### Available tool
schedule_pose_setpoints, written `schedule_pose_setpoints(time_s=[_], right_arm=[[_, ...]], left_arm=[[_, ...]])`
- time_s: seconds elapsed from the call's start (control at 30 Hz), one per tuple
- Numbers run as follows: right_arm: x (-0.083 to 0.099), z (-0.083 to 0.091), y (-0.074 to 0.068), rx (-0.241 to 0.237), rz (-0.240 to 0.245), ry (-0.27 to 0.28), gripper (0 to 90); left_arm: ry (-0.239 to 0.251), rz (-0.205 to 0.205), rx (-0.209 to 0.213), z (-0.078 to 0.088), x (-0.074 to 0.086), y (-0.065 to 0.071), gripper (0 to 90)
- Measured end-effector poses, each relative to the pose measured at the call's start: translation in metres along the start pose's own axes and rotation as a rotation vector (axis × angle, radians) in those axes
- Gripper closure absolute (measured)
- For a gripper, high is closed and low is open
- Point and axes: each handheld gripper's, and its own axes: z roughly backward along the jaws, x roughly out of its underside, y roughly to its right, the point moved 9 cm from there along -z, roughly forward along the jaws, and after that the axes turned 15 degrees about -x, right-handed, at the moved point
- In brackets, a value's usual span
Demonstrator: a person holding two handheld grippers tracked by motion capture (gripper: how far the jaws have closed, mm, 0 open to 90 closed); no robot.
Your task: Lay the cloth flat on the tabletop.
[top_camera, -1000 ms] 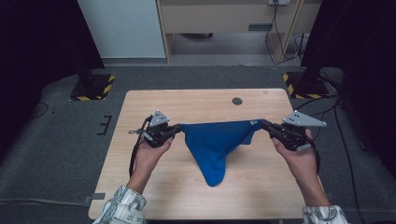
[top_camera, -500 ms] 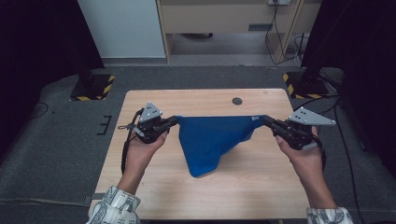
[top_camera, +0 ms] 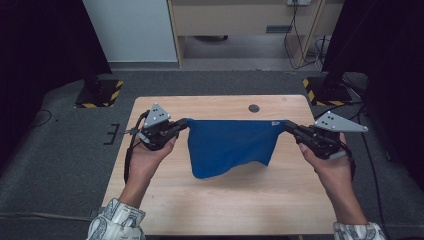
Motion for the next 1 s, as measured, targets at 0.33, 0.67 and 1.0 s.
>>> schedule_pose_setpoints(time_s=[0.33, 0.67, 1.0], right_arm=[[0.009, -0.010, 0.013, 0.004, -0.010, -0.020, 89.4], [0.011, -0.014, 0.015, 0.001, -0.012, -0.015, 89.4], [-0.002, 0.009, -0.017, -0.044, 0.028, 0.040, 89.4]], left_arm=[[-0.026, -0.001, -0.012, -0.017, 0.004, -0.004, 87.9], [-0.020, 0.009, -0.011, -0.018, 0.004, -0.007, 88.0], [0.063, -0.028, -0.002, 0.037, -0.012, 0.002, 87.9]])
